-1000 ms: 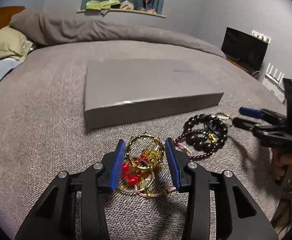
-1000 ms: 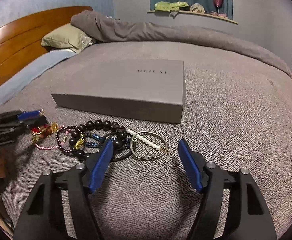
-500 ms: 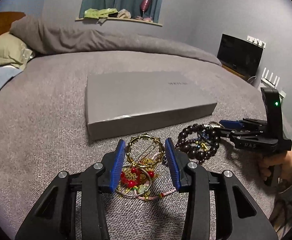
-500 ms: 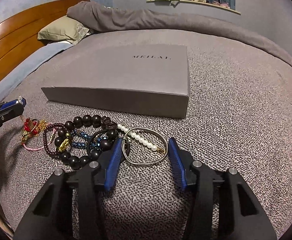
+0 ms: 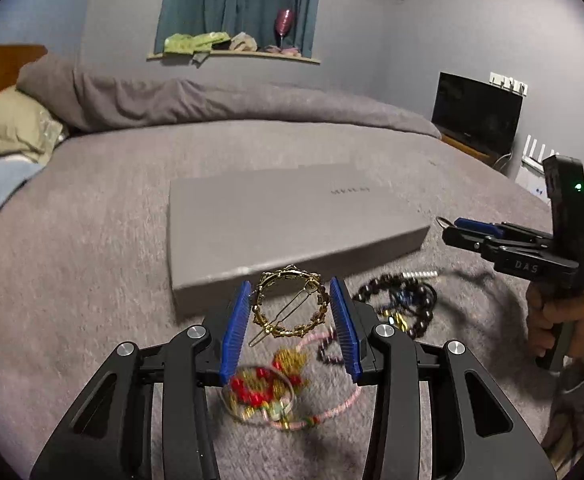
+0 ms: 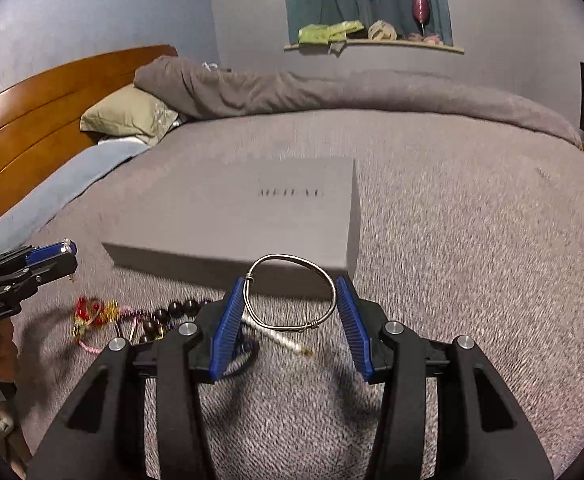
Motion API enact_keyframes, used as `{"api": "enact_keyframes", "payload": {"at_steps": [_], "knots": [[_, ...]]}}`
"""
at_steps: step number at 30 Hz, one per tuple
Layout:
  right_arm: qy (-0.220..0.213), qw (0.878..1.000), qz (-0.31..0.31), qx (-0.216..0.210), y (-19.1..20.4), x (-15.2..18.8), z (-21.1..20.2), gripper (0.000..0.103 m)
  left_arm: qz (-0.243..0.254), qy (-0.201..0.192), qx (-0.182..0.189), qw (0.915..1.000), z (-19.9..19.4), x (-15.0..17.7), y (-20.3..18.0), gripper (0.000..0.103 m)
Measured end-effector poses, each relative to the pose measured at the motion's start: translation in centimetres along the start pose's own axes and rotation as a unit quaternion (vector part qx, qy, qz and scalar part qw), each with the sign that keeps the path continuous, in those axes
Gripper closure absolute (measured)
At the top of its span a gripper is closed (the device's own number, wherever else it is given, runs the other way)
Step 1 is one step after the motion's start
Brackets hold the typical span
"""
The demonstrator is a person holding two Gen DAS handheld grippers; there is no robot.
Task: Organize jewelry
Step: 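Carry the brooch onto the grey box with the left tool while the right tool sets the bangle there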
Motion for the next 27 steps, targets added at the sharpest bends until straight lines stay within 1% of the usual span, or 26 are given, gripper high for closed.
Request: {"api": "enact_keyframes", "payload": {"at_steps": [5,11,19,27], "knots": [[-0.011,1.000,-0.006,0.005,-0.1,-2.2,1.1,0.056,0.018,-0.011,-0.017,0.9996,1.5,-2.1,-0.4,0.061],[-0.010,1.000,-0.012,0.003,-0.3,-4.0,3.8,0.056,0.006,-0.004,-0.048,0.9988,4.8,-3.2,0.4,0.061],[0.008,1.000,-0.017,0.003,0.2,-4.4,6.4,0.056,-0.010,0.007,-0.067,0.9977,7.6,-3.8,1.1,0.061],[0.026,0.999,-0.029,0.022,1.0,-4.4,8.0,0.056,-0.019,0.022,-0.080,0.9964,9.9,-3.5,1.3,0.061]]}}
Point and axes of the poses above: each gripper's, at about its wrist camera, not at the fingertips, and z roughly the way its jaws point, y to its left, x to its underside, the point moved 8 cm from there along z, roughly the way its jaws point, and after that the axes turned 13 degrees about -z, right-handed, at the moved point
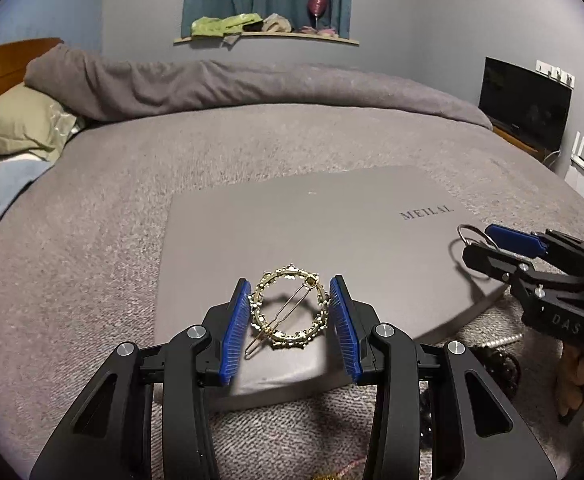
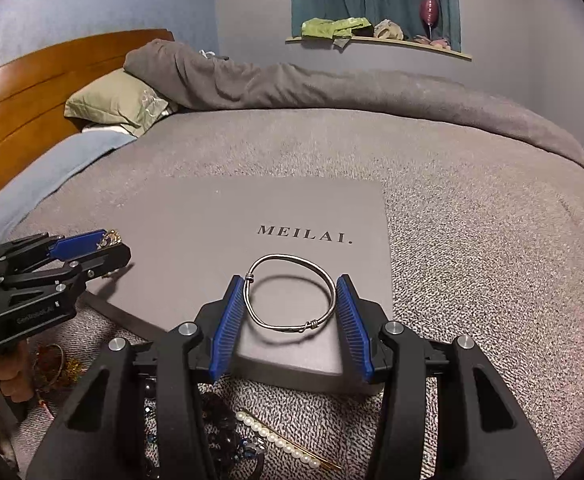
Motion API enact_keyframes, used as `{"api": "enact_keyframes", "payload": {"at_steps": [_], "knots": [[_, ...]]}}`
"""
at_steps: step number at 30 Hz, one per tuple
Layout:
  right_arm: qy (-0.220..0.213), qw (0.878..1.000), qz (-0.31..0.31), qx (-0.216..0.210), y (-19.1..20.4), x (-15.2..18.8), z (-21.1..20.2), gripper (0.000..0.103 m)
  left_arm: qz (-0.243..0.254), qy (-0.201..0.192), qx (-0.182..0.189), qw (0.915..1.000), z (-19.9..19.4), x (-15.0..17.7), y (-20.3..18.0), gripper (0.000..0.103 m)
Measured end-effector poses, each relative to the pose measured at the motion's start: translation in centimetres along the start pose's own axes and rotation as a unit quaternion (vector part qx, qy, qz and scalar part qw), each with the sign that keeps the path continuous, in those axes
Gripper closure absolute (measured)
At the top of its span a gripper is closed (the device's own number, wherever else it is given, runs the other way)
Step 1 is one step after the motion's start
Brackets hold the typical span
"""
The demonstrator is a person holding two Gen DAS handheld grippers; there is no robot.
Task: Organize jewelry
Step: 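Carry the brooch onto the grey box with the left tool while the right tool sets the bangle there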
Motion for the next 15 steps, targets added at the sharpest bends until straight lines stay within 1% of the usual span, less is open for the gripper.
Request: {"api": "enact_keyframes", "payload": {"at_steps": [11,13,15], "knots": [[0.008,1.000,-0.011,0.026,0.29,0.09,0.57,0.055,0.008,0.004,-0.004,1.0000,0.64,-0.10,-0.11,0.060],[0.008,1.000,-0.010,0.027,0.32,0.06,0.60,0.054,0.007,0.003,-0.004,1.0000,0.60,-0.14,-0.08,0.056],[0.008,1.000,-0.009,0.025,0.43,0.04,0.54,0.054,0.008,0.002,-0.003,1.0000,0.53,-0.07,-0.07,0.049]]}}
Point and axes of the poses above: each gripper's, at about its wrist camera, not at the fingertips, and z roughly the way its jaws point, y to its left, x to its underside, the point moved 8 cm from there along z, roughly the way its jaws point, and after that the axes turned 13 degrees about -z, right-handed, at the moved point
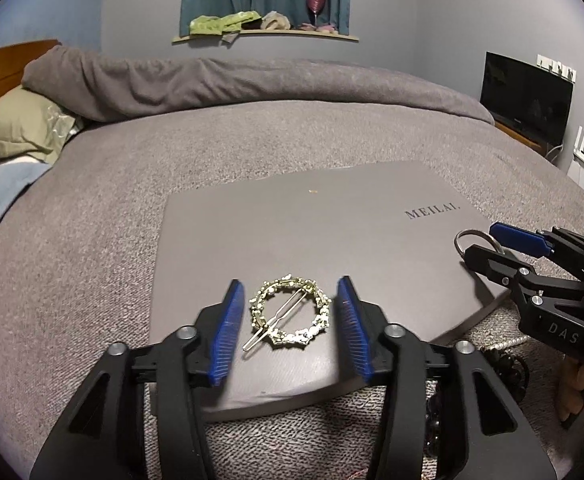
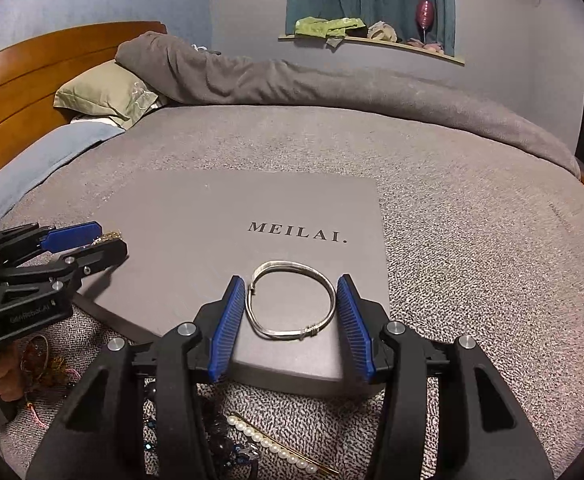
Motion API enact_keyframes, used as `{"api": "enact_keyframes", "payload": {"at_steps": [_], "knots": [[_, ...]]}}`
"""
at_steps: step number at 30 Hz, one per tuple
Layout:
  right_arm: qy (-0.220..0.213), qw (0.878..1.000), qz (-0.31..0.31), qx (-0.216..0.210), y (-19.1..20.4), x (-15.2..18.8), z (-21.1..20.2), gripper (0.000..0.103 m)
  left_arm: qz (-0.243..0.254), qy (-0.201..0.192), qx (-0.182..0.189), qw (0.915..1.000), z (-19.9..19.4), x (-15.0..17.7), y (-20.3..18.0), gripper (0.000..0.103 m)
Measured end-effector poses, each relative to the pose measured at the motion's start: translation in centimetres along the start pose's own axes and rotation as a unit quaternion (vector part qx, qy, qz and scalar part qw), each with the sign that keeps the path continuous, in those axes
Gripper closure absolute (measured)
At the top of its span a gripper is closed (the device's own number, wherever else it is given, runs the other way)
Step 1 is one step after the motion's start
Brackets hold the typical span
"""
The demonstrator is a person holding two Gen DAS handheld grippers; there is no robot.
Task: Organize jewelry
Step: 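Carry the brooch onto the grey box with the left tool while the right tool sets the bangle there, then open both tools and withdraw them back toward the jewelry pile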
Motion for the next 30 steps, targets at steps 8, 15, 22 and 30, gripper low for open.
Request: {"api": "enact_keyframes", "payload": {"at_steps": [8,15,22,30], "knots": [[-0.008,1.000,0.002,-0.003,-0.2,-0.1,-0.4,0.047,-0.002,-0.008,0.002,1.0000,-0.7,0.0,0.1,0.036],[-0.014,1.000,0.004,-0.005,-0.4,0.1,-0.8,0.044,0.000,-0.016,0.004,0.9999,-1.5,-0.1,0.0,0.025],[-0.021,1.000,-0.004,-0.010,0.1,0.1,-1.4,0.039,0.010,-0.031,0.004,0.9995,-2.6,-0.2,-0.1,0.013],[-0.022,1.000,-0.007,-0.011,0.1,0.6,-2.1,0.037,0.013,-0.033,0.006,0.9994,-3.3,0.2,-0.3,0.011]]}}
Point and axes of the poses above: each gripper's, at about its wrist camera, not at the fingertips, and z roughly the way its jaws point, y to its left, x to its underside, the point moved 8 cm from there along z, roughly the way its jaws point, and after that the axes turned 13 degrees about -z, right-handed, at the moved point
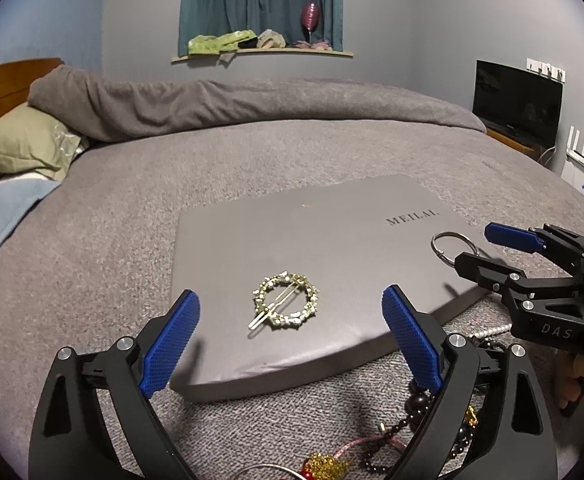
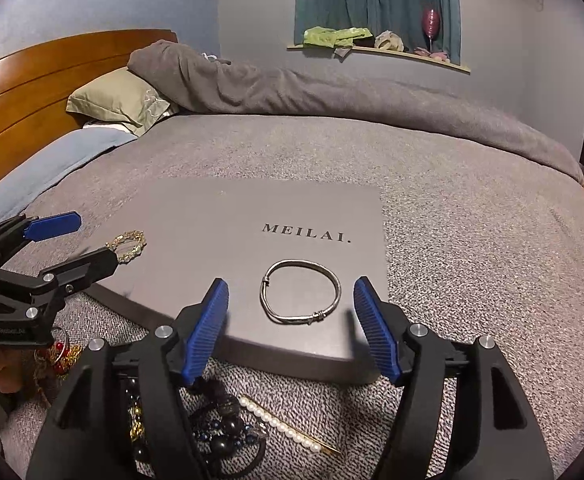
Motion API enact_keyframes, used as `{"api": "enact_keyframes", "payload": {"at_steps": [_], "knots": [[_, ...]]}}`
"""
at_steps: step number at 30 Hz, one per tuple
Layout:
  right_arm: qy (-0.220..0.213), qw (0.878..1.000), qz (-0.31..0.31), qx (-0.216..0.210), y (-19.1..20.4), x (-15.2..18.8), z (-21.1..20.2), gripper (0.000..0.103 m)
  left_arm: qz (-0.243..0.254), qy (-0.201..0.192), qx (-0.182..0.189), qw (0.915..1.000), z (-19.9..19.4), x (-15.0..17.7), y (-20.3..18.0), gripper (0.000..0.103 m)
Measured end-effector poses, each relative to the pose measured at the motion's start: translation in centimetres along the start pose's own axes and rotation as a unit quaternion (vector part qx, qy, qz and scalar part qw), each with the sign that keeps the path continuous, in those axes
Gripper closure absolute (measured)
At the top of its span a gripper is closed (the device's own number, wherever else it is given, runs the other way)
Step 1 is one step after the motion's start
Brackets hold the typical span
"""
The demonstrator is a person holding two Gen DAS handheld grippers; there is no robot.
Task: Organize jewelry
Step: 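Open both tools and withdraw them back toward the jewelry pile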
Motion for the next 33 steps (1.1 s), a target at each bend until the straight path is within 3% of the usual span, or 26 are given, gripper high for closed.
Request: {"api": "enact_keyframes", "payload": {"at_steps": [17,28,33], "knots": [[-0.009,1.000,-0.006,-0.018,1.5,0.9,-2.4,0.033,0.007,0.001,0.011,0.9999,-3.7,2.2,0.5,0.009],[0.016,0.998,-0.001,-0.056,3.2,4.8,-4.2,0.033,0.009,0.041,0.039,0.9983,-5.4,5.7,1.4,0.009],[0.021,0.998,0.002,-0.063,3.3,5.6,-4.7,0.033,0.026,0.058,0.074,0.9952,-5.7,7.3,-0.6,0.010]]}}
Point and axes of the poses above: each gripper's, at about its wrist camera, not at the fingertips, and z roughly the way its jaws point, y to its left, x to its underside, the point moved 8 cm from there along z, roughly the way its jaws point, and after that the axes turned 13 degrees about -z, right-handed, at the moved point
